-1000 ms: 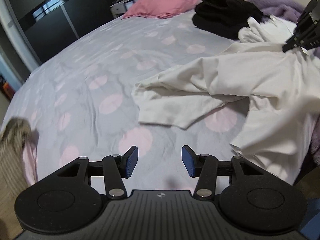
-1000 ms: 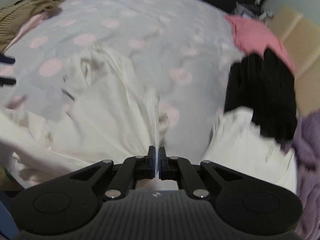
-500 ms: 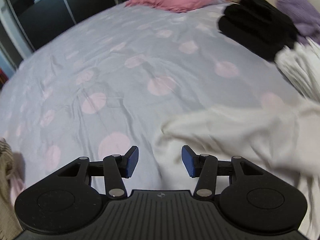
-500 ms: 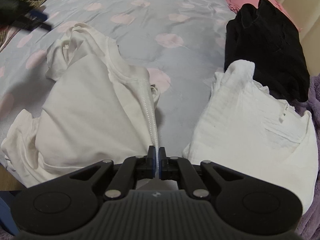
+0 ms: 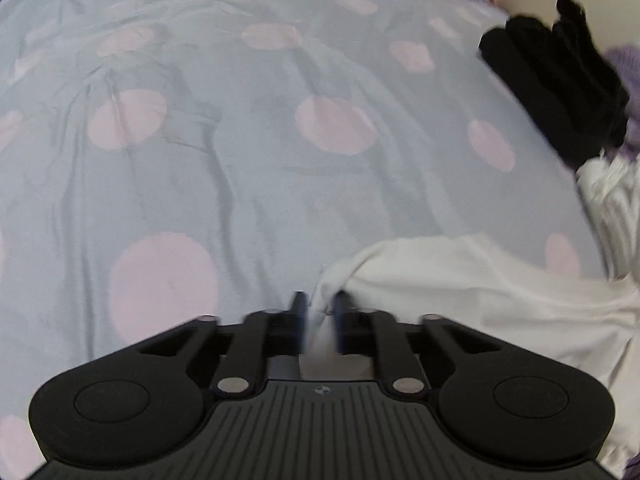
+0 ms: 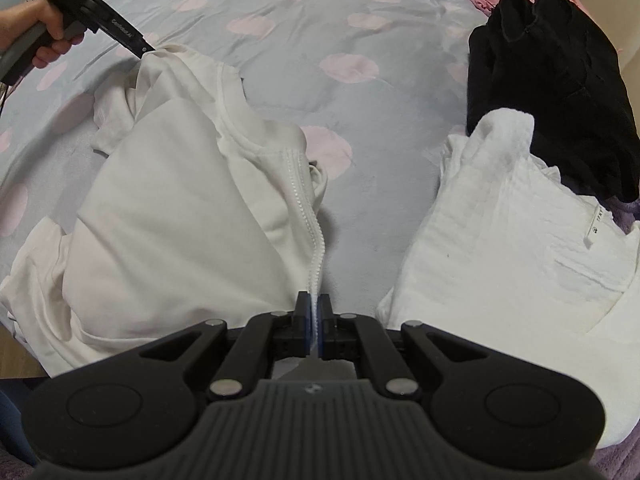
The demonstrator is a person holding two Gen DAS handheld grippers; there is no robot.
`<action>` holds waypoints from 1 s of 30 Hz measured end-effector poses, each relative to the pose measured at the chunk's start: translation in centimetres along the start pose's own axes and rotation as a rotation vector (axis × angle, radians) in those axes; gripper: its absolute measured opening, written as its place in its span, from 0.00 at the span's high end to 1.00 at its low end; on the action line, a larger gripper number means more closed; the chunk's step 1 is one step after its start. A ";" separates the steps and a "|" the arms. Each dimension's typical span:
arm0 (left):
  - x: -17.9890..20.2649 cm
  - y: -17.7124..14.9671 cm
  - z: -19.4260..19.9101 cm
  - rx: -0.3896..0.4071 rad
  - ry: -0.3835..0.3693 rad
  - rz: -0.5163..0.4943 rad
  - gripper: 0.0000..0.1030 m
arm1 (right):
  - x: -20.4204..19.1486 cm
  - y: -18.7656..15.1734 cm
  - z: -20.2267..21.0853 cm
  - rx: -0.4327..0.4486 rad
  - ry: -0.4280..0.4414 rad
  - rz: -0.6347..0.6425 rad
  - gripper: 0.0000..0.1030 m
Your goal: Fold clothes
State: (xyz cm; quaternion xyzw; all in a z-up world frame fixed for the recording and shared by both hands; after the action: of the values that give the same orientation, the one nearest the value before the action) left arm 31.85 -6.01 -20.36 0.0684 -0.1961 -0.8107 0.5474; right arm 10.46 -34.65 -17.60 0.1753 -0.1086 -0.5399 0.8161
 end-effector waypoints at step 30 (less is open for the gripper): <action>1.1 -3.7 62.0 1.163 0.349 0.031 0.97 | -5.9 16.6 46.0 1.128 -0.584 0.119 0.97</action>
State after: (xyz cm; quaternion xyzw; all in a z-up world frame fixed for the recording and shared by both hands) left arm 8.08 9.20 34.98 0.4855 -0.5150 -0.5396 0.4560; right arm 5.31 -31.03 31.23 0.4172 -0.6038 -0.3792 0.5636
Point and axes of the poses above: each gripper's, at about its wrist camera, not at the fingertips, and z roughly against the way its jaws point, x to its right, y to its top, the point moved 10 cm from there along -z, roughly the way its jaws point, and after that the axes turned 5 degrees about y, right-handed, at the moved point
